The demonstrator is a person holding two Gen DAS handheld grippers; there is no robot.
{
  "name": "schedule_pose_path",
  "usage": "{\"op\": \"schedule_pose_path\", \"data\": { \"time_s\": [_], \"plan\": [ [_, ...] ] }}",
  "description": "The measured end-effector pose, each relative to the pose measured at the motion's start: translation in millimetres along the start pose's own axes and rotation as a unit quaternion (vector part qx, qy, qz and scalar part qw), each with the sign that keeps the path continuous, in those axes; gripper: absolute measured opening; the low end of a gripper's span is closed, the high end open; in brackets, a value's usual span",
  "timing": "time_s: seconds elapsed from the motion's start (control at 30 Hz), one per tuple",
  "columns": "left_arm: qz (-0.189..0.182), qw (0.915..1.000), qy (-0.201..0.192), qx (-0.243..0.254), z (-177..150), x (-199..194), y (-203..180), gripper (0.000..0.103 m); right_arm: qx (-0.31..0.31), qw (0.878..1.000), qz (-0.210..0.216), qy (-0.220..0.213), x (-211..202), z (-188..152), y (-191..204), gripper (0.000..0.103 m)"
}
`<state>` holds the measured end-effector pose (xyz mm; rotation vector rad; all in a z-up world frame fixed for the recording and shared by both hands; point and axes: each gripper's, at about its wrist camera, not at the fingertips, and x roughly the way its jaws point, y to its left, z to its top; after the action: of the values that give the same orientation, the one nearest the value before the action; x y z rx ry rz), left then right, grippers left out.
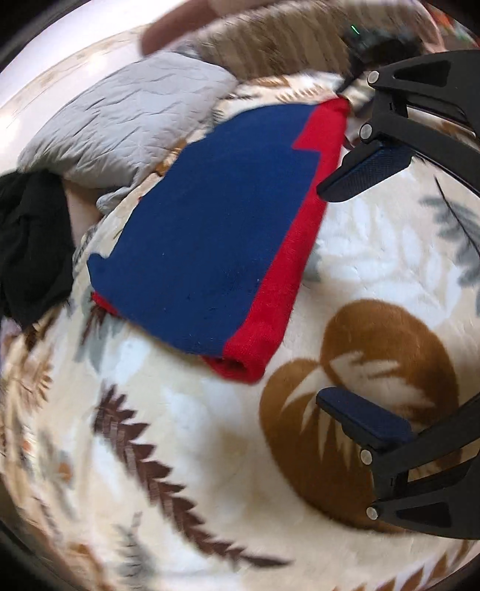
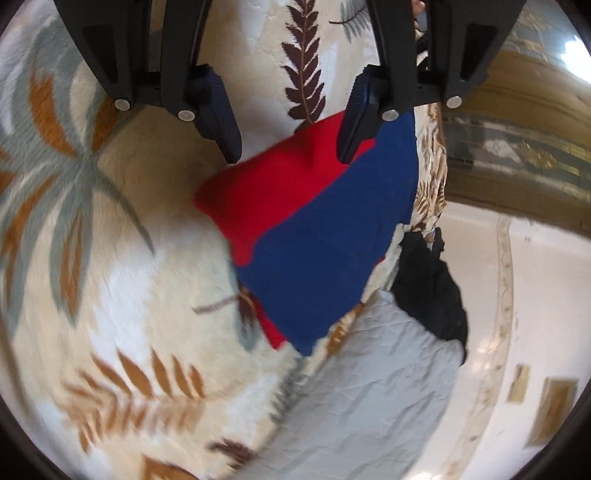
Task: Fold small clothes
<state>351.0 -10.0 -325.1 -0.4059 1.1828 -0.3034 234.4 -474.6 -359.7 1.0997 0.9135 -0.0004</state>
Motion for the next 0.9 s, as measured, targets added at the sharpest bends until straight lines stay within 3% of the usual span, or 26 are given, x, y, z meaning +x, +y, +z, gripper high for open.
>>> {"op": "schedule_pose_path", "data": {
  "time_s": [0.3,0.33,0.4,0.5,0.63,0.73,0.83,0.87,0.9],
  "plan": [
    [-0.053,0.9933,-0.057,-0.085,20.4,12.5,8.9,0.099,0.037,0.999,0.023,-0.012,29.8,7.2,-3.4,0.059],
    [-0.056,0.9922,-0.064,-0.091,22.7,12.3,9.5,0.095,0.034,0.999,0.028,-0.018,32.9,9.7,-0.8,0.059],
    [-0.057,0.9898,-0.076,-0.106,25.5,14.5,11.0,0.07,0.032,0.998,0.036,-0.03,38.0,13.5,0.8,0.059],
    [-0.048,0.988,-0.089,-0.117,28.3,21.0,12.6,0.053,0.023,0.997,0.047,-0.056,44.7,19.0,6.2,0.059],
    [-0.041,0.9879,-0.108,-0.104,23.5,23.6,4.8,0.053,0.013,0.996,0.052,-0.077,53.7,25.6,11.9,0.059],
    [-0.037,0.9872,-0.116,-0.103,23.1,27.1,1.7,0.059,-0.001,0.995,0.047,-0.086,60.0,30.6,16.4,0.059],
    [-0.047,0.9854,-0.119,-0.112,25.6,29.2,2.5,0.062,-0.016,0.995,0.029,-0.091,66.1,34.7,20.3,0.053],
    [-0.053,0.9843,-0.121,-0.116,27.0,30.1,3.8,0.056,-0.019,0.995,0.025,-0.093,67.2,35.1,21.0,0.048],
    [-0.062,0.9832,-0.121,-0.122,29.0,31.3,7.2,0.042,-0.024,0.995,0.022,-0.096,68.9,36.2,22.1,0.046]
  ]
}}
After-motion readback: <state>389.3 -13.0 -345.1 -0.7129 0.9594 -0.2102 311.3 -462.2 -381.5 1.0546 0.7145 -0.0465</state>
